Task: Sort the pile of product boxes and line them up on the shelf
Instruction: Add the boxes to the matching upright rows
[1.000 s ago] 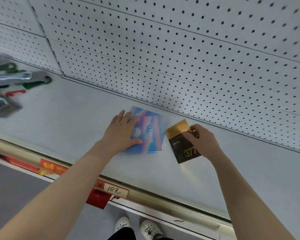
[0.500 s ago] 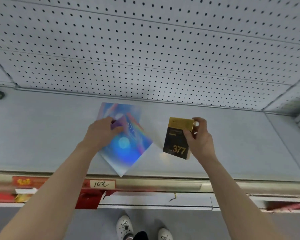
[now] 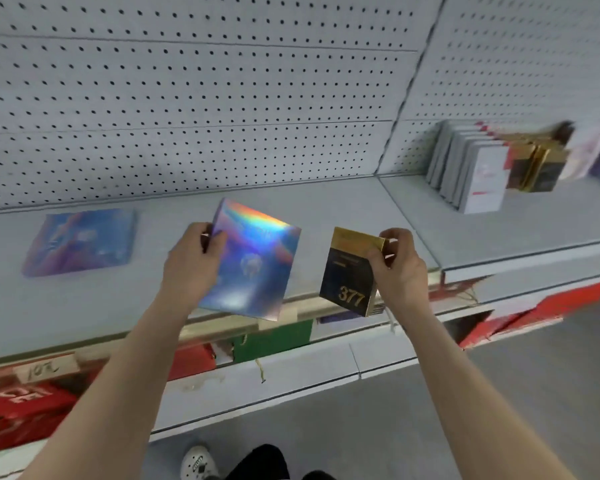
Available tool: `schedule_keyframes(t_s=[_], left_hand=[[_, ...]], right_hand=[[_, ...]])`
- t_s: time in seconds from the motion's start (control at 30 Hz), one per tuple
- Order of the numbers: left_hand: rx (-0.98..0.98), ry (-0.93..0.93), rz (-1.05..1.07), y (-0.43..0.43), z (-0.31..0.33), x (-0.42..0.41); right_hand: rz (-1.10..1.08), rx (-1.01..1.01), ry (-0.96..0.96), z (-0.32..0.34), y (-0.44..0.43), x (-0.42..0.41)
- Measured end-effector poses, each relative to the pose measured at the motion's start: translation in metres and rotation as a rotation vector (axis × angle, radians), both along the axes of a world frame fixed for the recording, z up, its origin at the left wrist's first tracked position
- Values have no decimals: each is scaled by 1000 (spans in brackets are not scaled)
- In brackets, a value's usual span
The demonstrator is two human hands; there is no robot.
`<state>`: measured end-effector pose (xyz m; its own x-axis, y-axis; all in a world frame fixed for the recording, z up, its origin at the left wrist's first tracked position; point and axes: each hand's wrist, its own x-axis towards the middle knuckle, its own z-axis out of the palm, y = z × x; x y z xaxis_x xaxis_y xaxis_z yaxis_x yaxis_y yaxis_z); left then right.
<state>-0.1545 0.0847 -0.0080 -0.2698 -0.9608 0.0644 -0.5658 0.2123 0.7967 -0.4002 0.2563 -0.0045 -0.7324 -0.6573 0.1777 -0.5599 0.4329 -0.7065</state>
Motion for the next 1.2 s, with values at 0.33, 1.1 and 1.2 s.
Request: schedule_keyframes(t_s=[0.33, 1.1, 1.2], left_hand=[[45, 96, -256, 158, -17, -212], [130, 270, -585, 210, -7, -596], [121, 277, -537, 201, -4, -623]], right_hand=[[-329, 38, 49, -4, 210, -145], [-640, -79, 29, 9, 291, -464], [-603, -122, 17, 8, 273, -505]])
